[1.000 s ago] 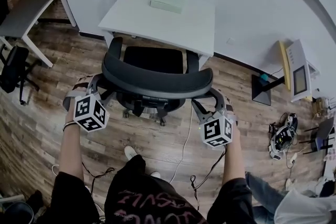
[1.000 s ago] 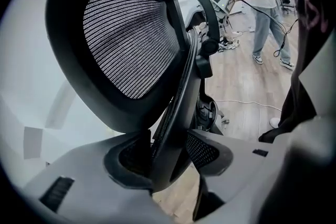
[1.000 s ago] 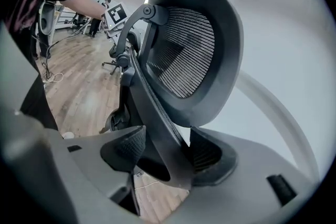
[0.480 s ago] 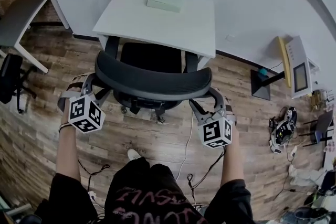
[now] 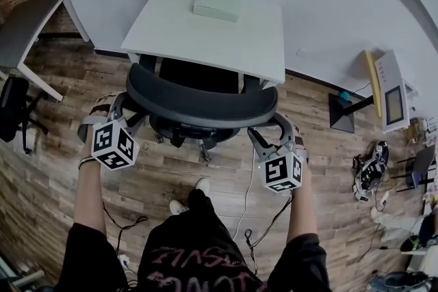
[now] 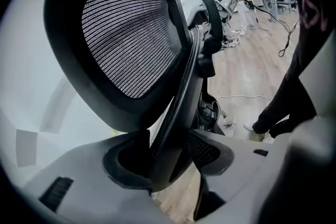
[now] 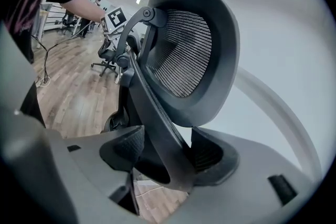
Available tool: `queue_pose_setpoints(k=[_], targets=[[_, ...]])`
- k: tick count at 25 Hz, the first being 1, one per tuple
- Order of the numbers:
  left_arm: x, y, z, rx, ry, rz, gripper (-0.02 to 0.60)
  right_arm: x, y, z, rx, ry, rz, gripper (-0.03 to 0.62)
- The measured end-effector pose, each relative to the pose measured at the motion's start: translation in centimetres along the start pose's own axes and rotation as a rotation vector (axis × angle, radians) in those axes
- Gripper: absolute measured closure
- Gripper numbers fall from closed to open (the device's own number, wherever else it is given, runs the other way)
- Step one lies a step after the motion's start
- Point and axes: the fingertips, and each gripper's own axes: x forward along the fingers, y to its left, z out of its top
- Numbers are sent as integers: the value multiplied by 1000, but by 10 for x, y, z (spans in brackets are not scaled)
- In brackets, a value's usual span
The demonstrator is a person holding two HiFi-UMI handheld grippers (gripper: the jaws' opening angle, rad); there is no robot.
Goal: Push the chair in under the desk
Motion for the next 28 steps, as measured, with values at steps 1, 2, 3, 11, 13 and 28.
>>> queue_pose_setpoints(k=[1, 2, 3, 11, 13, 28], targets=[[4, 5, 1, -1, -3, 2, 345, 5, -4, 0, 0, 1, -1, 329], [8, 9, 2, -1, -6, 6, 344, 9, -8, -1, 1, 2, -2, 329], [12, 14, 3, 0, -8, 8, 342, 13, -12, -1, 3, 0, -5, 329], [53, 52, 9, -8, -21, 11, 342, 56, -47, -7, -1, 13, -5, 327], [63, 61, 10, -7, -21, 6, 342, 67, -55, -9, 0, 19, -8, 327], [129, 118, 25, -2, -28, 7, 334, 120, -106, -21, 7, 34, -63, 326]])
